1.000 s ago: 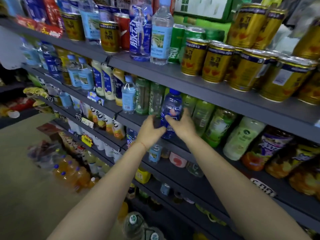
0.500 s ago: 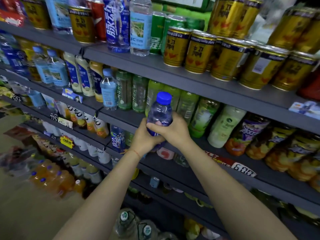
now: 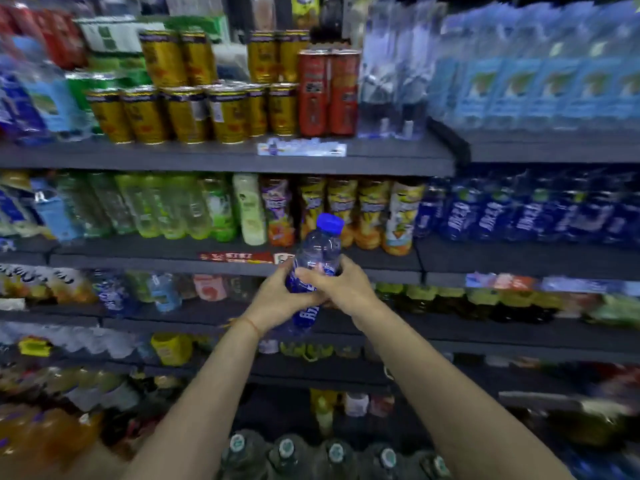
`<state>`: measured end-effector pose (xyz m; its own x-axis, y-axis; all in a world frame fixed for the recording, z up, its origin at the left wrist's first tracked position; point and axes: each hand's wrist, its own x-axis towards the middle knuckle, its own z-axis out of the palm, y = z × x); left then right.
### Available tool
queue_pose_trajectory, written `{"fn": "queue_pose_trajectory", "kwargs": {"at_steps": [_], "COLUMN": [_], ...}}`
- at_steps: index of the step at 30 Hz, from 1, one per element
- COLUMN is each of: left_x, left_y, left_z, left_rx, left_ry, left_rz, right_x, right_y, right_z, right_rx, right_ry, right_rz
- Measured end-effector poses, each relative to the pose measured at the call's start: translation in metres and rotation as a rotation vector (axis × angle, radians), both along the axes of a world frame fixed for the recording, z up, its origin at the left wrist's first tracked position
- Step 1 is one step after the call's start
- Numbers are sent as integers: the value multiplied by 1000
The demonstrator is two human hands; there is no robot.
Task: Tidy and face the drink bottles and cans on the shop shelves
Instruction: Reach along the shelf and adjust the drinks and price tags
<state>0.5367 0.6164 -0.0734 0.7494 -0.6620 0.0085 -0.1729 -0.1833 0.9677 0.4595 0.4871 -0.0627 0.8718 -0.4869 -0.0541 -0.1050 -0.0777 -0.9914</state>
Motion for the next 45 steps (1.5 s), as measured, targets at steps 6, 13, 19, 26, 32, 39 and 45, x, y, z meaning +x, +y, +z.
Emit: {"fn": "queue_pose_trajectory", "kwargs": {"at_steps": [6, 13, 19, 26, 32, 39, 45], "left_x": [-77, -113, -99, -60, -42, -54, -64], "left_y": [-111, -198, -242, -276, -283, -250, -154], "left_z": [7, 15, 2, 1, -3, -3, -30], "left_rx": [-22, -100, -112, -52, -30, -44, 96], "left_ry": [-228, -199, 13, 92, 103, 105, 117], "left_rz": [-115, -113, -61, -22, -42, -47, 66], "right_x": [-100, -138, -113, -35, -11, -37, -42], "right_y": [-95, -166, -219, -268, -272, -235, -155], "right_z": [7, 18, 27, 30, 16, 14, -14], "right_rx": [-186, -314, -317, -373, -447, -444, -370], "right_ry": [-79, -143, -101, 149, 171, 134, 81], "right_rz": [-185, -362, -407, -343, -410, -549, -263]}}
